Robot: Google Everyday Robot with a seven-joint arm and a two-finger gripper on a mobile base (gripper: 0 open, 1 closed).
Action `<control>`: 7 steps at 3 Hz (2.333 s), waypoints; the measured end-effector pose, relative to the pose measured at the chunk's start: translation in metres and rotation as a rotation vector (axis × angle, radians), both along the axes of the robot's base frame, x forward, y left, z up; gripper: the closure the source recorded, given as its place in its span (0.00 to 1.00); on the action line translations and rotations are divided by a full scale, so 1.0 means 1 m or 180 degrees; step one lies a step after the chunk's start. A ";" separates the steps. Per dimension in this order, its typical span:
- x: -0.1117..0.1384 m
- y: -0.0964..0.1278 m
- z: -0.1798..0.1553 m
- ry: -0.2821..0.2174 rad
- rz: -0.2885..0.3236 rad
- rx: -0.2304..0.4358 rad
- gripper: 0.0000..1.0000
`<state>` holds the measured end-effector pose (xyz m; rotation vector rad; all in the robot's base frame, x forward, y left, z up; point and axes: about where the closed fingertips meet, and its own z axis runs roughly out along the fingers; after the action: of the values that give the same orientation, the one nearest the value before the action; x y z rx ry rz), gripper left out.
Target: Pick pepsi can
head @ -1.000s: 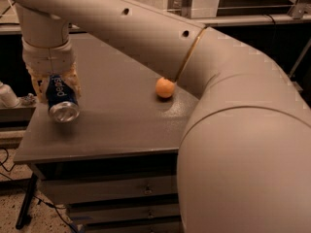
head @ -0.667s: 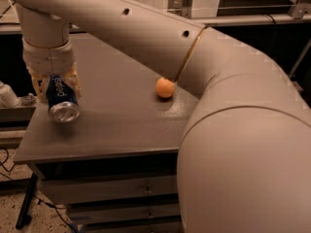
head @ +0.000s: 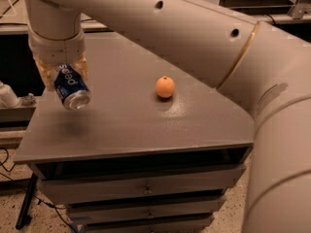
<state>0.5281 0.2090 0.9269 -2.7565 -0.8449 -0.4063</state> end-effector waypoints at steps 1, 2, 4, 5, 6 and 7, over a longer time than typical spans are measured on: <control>0.006 0.002 0.021 -0.0275 0.0402 0.0146 1.00; 0.017 0.011 0.027 -0.0421 0.0781 0.0445 1.00; 0.007 0.008 0.027 -0.0664 0.0981 0.0433 1.00; 0.008 0.001 0.028 -0.1045 0.1198 0.0523 1.00; 0.013 -0.002 0.035 -0.1440 0.1468 0.0658 1.00; 0.021 0.008 0.043 -0.1741 0.1808 0.0776 1.00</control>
Offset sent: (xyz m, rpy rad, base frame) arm 0.0326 0.0233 0.0345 0.2792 -0.1863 0.3850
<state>0.5490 0.2169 0.9701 -2.0691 -1.5210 -1.0732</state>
